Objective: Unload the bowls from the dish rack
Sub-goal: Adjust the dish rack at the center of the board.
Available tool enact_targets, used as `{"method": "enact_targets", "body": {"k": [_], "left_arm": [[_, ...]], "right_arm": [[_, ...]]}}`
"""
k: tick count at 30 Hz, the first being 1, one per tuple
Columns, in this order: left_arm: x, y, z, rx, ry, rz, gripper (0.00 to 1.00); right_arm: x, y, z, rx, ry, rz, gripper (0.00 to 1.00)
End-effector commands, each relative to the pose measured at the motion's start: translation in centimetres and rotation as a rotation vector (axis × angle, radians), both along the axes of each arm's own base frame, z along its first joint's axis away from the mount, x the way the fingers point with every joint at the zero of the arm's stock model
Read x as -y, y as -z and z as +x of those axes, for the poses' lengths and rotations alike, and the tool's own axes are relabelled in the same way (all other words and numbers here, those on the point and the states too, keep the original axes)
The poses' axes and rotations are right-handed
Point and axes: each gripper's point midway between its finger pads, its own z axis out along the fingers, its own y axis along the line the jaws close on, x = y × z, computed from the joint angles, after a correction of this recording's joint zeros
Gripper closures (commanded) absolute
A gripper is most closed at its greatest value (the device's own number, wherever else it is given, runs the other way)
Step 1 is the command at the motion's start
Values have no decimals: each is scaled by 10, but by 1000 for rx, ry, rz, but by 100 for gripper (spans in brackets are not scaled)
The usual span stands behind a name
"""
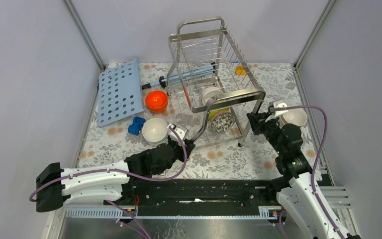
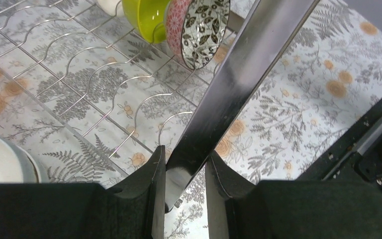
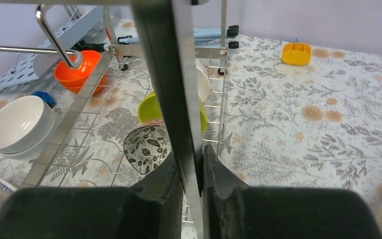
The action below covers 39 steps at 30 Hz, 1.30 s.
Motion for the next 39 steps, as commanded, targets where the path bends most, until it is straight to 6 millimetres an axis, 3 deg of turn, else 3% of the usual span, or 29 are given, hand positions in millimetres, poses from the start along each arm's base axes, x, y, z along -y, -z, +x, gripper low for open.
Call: {"method": "enact_targets", "body": {"k": [1,3,10,22,39], "left_arm": [[0,-21,10,-39,-95,-140,86],[0,-19,10,-39,-95,-138,86],[5,-12,13,-39,-101,-131,87],[26,-7,58,-63,-173,-106,99],[-2,18,99,-139,-260,-117,100]], "right_arm": [[-8,-30,-29,-88,-14,255,100],[-6,-26,-37,-115,-14,239,100],[0,-39,-55,-137,-15,216,100],[-9,-53,-83,-237,-79,271,100],[-37,-54,-102,-326,-236,421,100]]}}
